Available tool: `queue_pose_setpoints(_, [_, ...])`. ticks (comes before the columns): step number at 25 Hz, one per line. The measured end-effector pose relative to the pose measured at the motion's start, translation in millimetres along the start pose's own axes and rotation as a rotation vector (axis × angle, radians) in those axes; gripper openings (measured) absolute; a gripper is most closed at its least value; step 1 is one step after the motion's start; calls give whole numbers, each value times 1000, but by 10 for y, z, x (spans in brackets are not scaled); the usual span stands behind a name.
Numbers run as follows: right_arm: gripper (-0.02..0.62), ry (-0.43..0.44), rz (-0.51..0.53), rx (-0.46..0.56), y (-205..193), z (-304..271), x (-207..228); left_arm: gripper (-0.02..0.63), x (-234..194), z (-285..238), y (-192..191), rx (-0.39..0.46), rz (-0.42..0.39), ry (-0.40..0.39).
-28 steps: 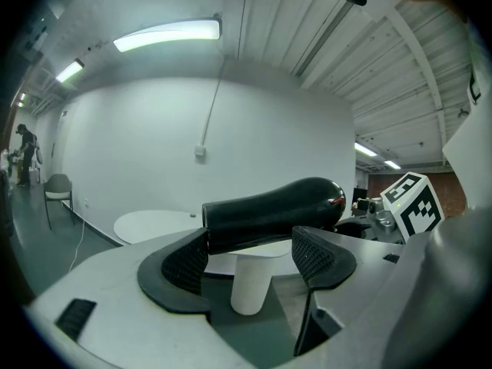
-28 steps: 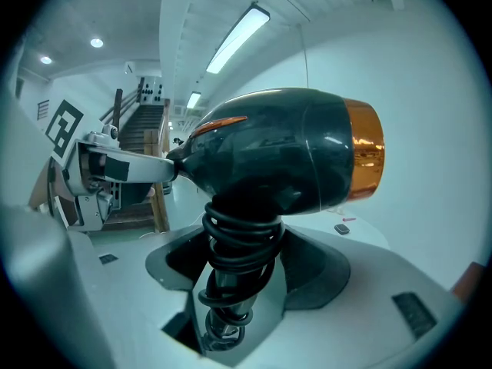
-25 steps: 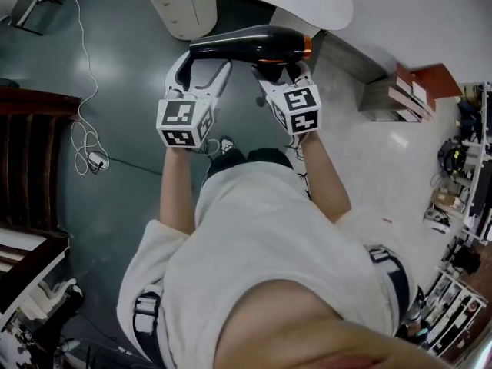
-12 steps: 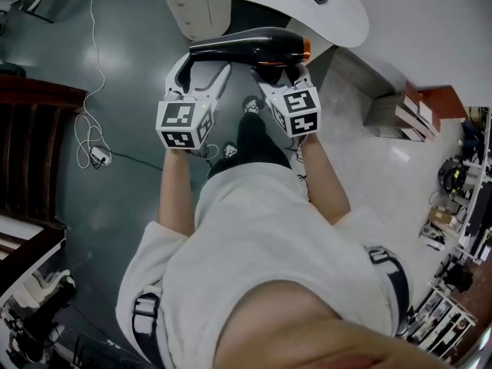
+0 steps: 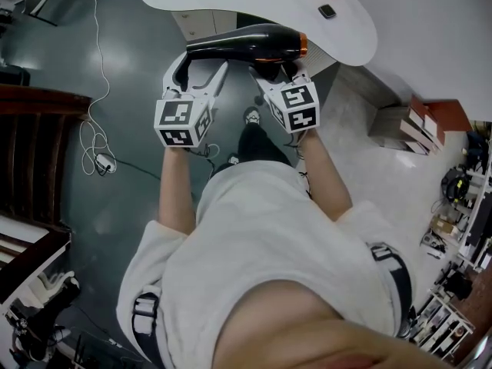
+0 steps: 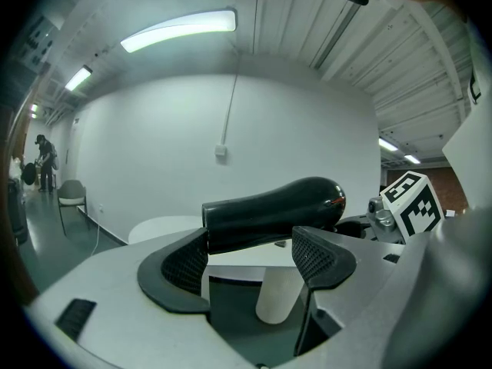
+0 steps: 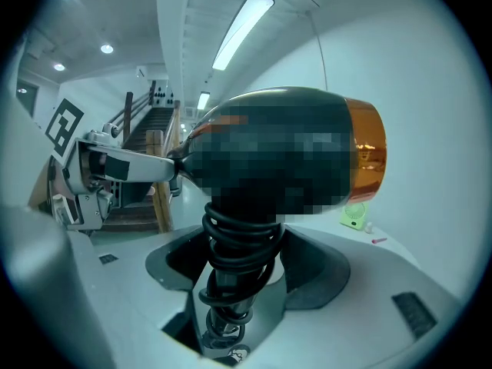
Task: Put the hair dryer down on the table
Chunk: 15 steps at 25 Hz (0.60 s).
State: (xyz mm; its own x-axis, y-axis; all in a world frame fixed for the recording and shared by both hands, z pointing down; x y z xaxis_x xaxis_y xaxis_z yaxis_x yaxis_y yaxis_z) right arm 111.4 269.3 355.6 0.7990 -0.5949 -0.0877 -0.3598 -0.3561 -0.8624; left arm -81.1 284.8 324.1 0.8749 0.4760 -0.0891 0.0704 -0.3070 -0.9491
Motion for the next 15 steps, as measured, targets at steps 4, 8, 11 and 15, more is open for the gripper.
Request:
queue_pose_setpoints(4, [281,12,5,-4,139,-286,326,341,-143,-388,140,-4,9,8])
queue_pose_setpoints(8, [281,32,9,-7,267,-581,653,341,-277,-775,264,-8,20,25])
queue_pose_setpoints(11, [281,48,15,-10,342,-754,878,341,-341,-1022,343,-17,30,37])
queue_pose_setpoints(15, [281,71,23,-20,432,-1004,1150,341,-435,-1333,434,-30,40,60])
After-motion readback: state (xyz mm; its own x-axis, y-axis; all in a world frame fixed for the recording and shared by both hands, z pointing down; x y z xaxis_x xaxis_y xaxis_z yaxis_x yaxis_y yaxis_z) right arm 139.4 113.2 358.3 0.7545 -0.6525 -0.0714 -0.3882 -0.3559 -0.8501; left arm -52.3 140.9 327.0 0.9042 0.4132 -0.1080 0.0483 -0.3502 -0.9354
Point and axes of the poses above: the fingertips, and each gripper's own axes: z backward along the fingers, x to its right, y out of its top, the point moved 8 cm from there along z, backward along the fingers, and after that the axes turned 6 degrees about -x, right-handed, at the moved point
